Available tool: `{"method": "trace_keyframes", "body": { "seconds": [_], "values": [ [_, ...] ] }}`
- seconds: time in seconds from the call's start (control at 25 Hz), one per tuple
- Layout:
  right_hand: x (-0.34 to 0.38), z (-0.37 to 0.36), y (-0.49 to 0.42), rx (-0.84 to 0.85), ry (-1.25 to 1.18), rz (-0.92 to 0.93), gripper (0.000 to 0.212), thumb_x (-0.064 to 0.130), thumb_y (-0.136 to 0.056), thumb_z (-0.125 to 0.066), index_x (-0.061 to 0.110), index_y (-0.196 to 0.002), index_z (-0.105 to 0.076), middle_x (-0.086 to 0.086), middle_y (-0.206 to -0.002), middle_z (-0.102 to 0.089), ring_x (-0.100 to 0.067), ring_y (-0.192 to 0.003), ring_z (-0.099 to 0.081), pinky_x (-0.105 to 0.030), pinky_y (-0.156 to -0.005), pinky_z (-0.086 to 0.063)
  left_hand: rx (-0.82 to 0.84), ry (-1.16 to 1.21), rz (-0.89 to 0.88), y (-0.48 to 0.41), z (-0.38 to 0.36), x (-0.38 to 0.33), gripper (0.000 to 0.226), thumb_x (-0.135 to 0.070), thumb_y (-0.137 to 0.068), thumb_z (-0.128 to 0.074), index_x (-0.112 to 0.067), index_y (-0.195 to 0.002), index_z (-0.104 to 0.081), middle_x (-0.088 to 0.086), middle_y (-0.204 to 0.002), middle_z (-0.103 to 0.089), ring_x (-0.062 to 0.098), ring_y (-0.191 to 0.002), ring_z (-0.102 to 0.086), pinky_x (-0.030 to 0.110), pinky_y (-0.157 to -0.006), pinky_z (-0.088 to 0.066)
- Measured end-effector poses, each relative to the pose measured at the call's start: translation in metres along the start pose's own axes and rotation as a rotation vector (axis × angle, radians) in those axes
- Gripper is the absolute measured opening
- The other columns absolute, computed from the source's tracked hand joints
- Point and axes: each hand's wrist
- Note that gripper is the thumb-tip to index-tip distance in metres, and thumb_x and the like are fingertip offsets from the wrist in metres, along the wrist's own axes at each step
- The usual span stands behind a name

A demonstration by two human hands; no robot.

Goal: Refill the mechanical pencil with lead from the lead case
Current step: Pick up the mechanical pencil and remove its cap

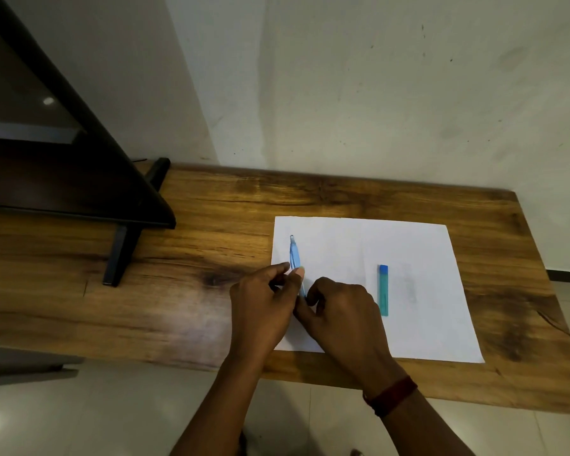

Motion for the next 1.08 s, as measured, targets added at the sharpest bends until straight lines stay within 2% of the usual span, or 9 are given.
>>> {"method": "trace_keyframes", "body": {
  "seconds": [0.08, 0.16, 0.28, 0.4, 0.52, 0.68, 0.84, 0.92, 1.08],
  "values": [
    [0.0, 0.002, 0.0, 0.031, -0.026, 0.033, 0.033, 0.047, -0.085, -0.063, 0.015, -0.084, -0.071, 0.0, -0.071, -0.071, -0.005, -0.057, -0.049, -0.009, -0.058, -0.03, -0.025, 0.034, 0.023, -0.002, -0.001, -0.001, 0.033, -0.038, -0.082, -0.069, -0.019, -0.11, -0.071, -0.009, -0.088, -0.071, -0.004, -0.073, -0.063, 0.006, -0.06, -0.049],
    [-0.002, 0.004, -0.003, 0.063, -0.068, 0.041, 0.033, 0.048, -0.085, -0.063, 0.017, -0.084, -0.072, 0.001, -0.072, -0.072, -0.006, -0.058, -0.052, -0.01, -0.06, -0.035, -0.03, 0.072, 0.068, -0.004, -0.002, 0.0, 0.03, -0.035, -0.08, -0.072, -0.02, -0.106, -0.072, -0.012, -0.083, -0.068, -0.003, -0.072, -0.063, 0.002, -0.055, -0.045],
    [-0.005, 0.012, -0.009, -0.01, -0.141, -0.002, 0.036, 0.054, -0.081, -0.056, 0.021, -0.088, -0.071, 0.01, -0.071, -0.069, -0.007, -0.058, -0.058, -0.013, -0.062, -0.044, 0.031, 0.136, 0.135, -0.007, -0.004, 0.002, 0.028, -0.033, -0.081, -0.071, -0.021, -0.107, -0.071, -0.016, -0.083, -0.067, 0.003, -0.078, -0.066, 0.007, -0.059, -0.049],
    [-0.009, 0.015, -0.019, -0.17, -0.219, -0.066, 0.03, 0.045, -0.088, -0.058, 0.017, -0.091, -0.071, 0.008, -0.076, -0.07, -0.004, -0.059, -0.058, -0.011, -0.062, -0.04, 0.149, 0.127, 0.14, -0.006, -0.003, 0.003, 0.027, -0.033, -0.084, -0.068, -0.023, -0.109, -0.069, -0.017, -0.088, -0.065, 0.002, -0.082, -0.064, 0.002, -0.059, -0.047],
    [-0.009, 0.011, -0.024, -0.157, -0.229, -0.138, 0.034, 0.041, -0.092, -0.051, 0.014, -0.092, -0.072, -0.001, -0.078, -0.073, -0.009, -0.067, -0.062, -0.014, -0.063, -0.041, 0.256, 0.108, 0.083, -0.004, 0.0, 0.002, 0.028, -0.03, -0.086, -0.066, -0.024, -0.113, -0.068, -0.022, -0.086, -0.063, 0.001, -0.08, -0.063, 0.001, -0.059, -0.045],
    [-0.005, 0.008, -0.029, -0.159, -0.267, -0.166, 0.029, 0.036, -0.093, -0.056, 0.015, -0.086, -0.074, 0.005, -0.071, -0.069, -0.007, -0.065, -0.062, -0.016, -0.063, -0.043, 0.343, 0.098, -0.01, -0.005, 0.006, -0.001, 0.028, -0.026, -0.088, -0.064, -0.023, -0.115, -0.068, -0.01, -0.095, -0.071, 0.004, -0.084, -0.067, 0.005, -0.068, -0.049],
    [0.001, 0.007, -0.035, -0.194, -0.323, -0.216, 0.018, 0.028, -0.09, -0.062, 0.018, -0.078, -0.072, 0.016, -0.067, -0.06, 0.0, -0.062, -0.058, -0.003, -0.06, -0.036, 0.368, 0.108, -0.011, -0.007, 0.01, 0.001, 0.027, -0.022, -0.088, -0.064, -0.021, -0.115, -0.069, -0.006, -0.1, -0.072, 0.008, -0.086, -0.068, 0.012, -0.074, -0.053],
    [0.004, 0.003, -0.037, -0.208, -0.348, -0.246, 0.017, 0.027, -0.089, -0.063, 0.022, -0.073, -0.067, 0.019, -0.063, -0.058, 0.001, -0.06, -0.057, 0.001, -0.061, -0.038, 0.363, 0.104, -0.007, -0.008, 0.012, 0.002, 0.027, -0.022, -0.088, -0.064, -0.021, -0.114, -0.069, -0.007, -0.096, -0.072, 0.008, -0.083, -0.068, 0.012, -0.072, -0.054],
    [0.006, -0.006, -0.045, -0.204, -0.478, -0.368, 0.022, 0.027, -0.088, -0.061, 0.019, -0.069, -0.067, 0.011, -0.061, -0.063, -0.005, -0.062, -0.06, -0.009, -0.06, -0.038, 0.326, 0.059, -0.048, -0.01, 0.015, 0.003, 0.025, -0.024, -0.087, -0.066, -0.022, -0.111, -0.07, -0.018, -0.083, -0.068, 0.0, -0.077, -0.065, 0.007, -0.064, -0.05]
  ]
}}
Point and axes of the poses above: each hand's wrist, its own y-axis away from the middle knuckle, its own z-axis out of the back of the hand, x = y × z
